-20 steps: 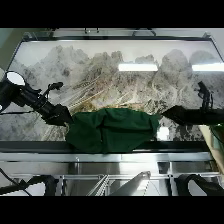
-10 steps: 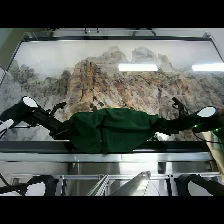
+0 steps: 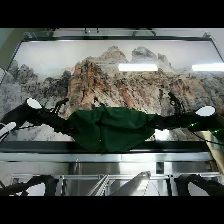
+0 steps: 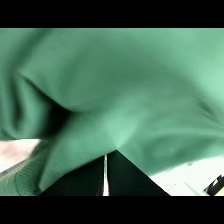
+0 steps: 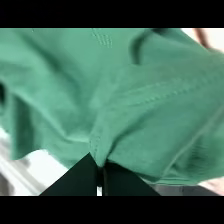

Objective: Fold the shirts.

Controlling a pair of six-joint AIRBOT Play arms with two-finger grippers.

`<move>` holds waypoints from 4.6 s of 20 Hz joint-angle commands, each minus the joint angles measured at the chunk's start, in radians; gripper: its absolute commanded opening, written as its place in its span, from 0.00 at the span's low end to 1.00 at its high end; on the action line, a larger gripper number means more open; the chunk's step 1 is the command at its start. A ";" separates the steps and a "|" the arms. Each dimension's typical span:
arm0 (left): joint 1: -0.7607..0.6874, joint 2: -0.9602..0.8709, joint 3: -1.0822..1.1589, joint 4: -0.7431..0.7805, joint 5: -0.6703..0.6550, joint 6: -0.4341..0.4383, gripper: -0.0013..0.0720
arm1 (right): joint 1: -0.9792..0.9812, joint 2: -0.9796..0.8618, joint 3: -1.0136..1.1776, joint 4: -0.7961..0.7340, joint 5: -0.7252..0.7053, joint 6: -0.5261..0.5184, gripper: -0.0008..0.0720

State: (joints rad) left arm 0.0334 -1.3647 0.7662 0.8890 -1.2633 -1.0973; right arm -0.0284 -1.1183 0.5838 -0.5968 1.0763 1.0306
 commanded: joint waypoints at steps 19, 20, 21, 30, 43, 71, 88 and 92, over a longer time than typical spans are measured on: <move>0.591 0.699 0.717 -0.592 -0.291 0.147 0.04 | -0.526 0.711 0.467 0.447 0.128 -0.127 0.04; 0.584 0.636 0.672 -0.591 -0.294 0.156 0.04 | -0.518 0.644 0.439 0.447 0.140 -0.128 0.04; 0.561 0.571 0.626 -0.591 -0.294 0.187 0.04 | -0.494 0.566 0.406 0.447 0.134 -0.155 0.04; 0.245 -0.395 0.567 -0.504 -0.341 0.132 0.99 | -0.119 -0.301 0.409 0.481 -0.146 -0.375 0.80; 0.431 -0.249 0.252 -0.207 -0.336 0.054 0.46 | -0.471 -0.147 0.201 -0.158 0.154 -0.029 0.65; 0.192 -0.236 0.265 -0.122 -0.082 -0.009 0.04 | -0.058 -0.217 0.173 0.163 -0.153 -0.167 0.05; 0.200 -0.311 0.265 -0.130 -0.152 0.042 0.04 | -0.378 -0.361 0.170 -0.186 -0.099 0.081 0.67; 0.200 -0.311 0.265 -0.130 -0.163 0.042 0.04 | -0.340 -0.347 0.183 -0.167 -0.088 0.068 0.66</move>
State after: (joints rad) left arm 0.2340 -1.6749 1.0302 0.7586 -1.4178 -1.0565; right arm -0.3897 -1.4609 0.7605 -0.7475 0.9848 1.1072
